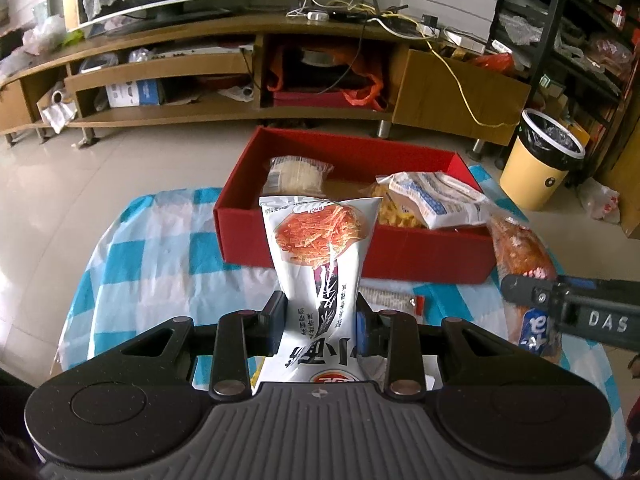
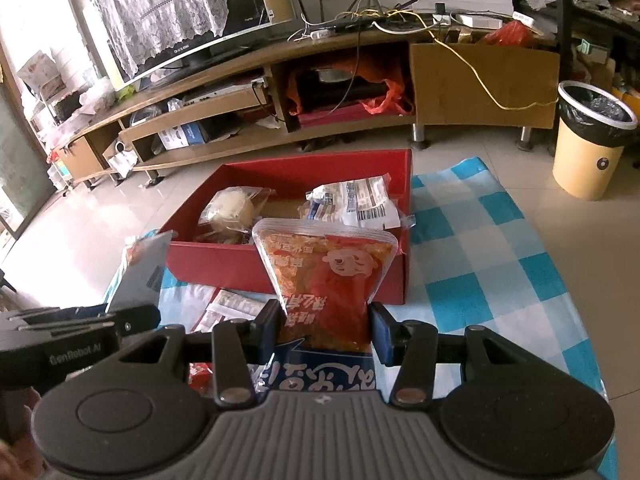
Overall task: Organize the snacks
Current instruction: 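Lift both packets and carry them toward the red box, then move both held packets over the open red box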
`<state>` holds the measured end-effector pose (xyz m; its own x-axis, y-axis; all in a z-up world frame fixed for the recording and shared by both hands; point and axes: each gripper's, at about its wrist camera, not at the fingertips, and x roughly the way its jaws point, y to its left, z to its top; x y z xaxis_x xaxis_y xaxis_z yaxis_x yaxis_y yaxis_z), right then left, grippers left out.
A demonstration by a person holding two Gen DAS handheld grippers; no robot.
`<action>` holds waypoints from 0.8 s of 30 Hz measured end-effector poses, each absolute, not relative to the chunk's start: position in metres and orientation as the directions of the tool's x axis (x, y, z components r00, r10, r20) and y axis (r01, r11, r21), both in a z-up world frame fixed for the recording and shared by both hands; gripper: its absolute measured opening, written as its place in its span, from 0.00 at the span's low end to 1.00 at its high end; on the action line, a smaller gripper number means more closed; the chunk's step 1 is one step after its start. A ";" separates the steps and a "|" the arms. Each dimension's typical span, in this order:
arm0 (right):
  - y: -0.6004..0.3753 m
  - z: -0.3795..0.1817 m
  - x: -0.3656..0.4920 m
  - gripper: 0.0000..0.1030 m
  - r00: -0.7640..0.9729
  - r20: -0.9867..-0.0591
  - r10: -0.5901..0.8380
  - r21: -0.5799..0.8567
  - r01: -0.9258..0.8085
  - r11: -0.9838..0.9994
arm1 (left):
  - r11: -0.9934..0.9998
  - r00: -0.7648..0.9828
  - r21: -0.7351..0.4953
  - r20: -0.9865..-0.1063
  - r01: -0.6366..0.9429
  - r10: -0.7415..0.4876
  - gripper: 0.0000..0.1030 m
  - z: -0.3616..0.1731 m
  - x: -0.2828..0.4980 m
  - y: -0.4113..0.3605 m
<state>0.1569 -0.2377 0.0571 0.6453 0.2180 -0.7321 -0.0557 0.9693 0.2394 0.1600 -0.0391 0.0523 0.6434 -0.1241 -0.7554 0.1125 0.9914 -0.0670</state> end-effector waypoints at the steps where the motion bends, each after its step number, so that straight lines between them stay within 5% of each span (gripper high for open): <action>1: -0.237 0.056 0.158 0.42 0.644 -0.733 0.217 0.239 -0.055 0.969 | 0.991 0.645 -0.067 -0.754 0.113 -0.124 0.40 0.053 0.162 -0.040; 24: -0.239 0.056 0.191 0.42 0.663 -0.720 0.206 0.245 -0.035 0.969 | 0.992 0.663 -0.052 -0.740 0.115 -0.116 0.40 0.055 0.195 -0.046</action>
<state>0.1911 -0.2391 0.0560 0.6631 0.2059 -0.7196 -0.0354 0.9690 0.2447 0.1946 -0.0455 0.0552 0.6630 -0.1161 -0.7396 0.1154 0.9919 -0.0523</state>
